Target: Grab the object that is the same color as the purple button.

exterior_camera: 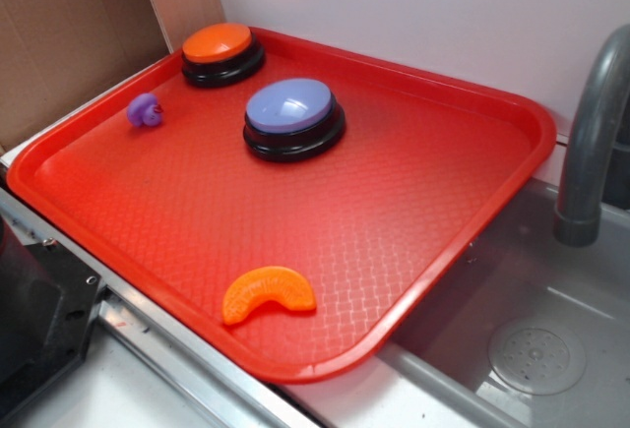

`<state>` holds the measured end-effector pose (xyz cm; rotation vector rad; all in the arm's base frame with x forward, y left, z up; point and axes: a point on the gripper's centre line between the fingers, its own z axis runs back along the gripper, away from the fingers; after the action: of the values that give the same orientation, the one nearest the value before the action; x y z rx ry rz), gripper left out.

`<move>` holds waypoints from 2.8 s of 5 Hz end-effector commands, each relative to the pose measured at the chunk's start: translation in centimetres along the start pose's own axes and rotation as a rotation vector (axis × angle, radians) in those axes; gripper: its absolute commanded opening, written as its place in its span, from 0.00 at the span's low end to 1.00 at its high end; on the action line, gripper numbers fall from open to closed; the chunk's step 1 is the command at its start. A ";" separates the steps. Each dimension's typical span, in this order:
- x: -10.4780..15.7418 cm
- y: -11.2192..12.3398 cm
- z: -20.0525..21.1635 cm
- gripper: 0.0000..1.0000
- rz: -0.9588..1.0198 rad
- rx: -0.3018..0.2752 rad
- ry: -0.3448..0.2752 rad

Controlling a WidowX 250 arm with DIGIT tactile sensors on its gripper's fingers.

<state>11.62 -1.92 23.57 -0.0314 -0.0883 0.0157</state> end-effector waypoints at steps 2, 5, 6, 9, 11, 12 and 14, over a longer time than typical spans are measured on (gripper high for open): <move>1.0 2.1 -2.1 1.00 0.123 0.039 0.032; 2.9 10.3 -9.5 1.00 0.590 0.206 -0.122; 3.9 12.5 -12.0 1.00 0.711 0.223 -0.179; 5.8 17.0 -17.3 1.00 0.917 0.184 -0.265; 7.6 17.8 -19.2 1.00 0.886 0.145 -0.274; 8.1 17.9 -19.8 1.00 0.860 0.145 -0.276; 8.0 18.0 -20.6 0.00 0.823 0.154 -0.255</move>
<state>21.15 14.55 2.20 0.0822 -0.2816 0.8498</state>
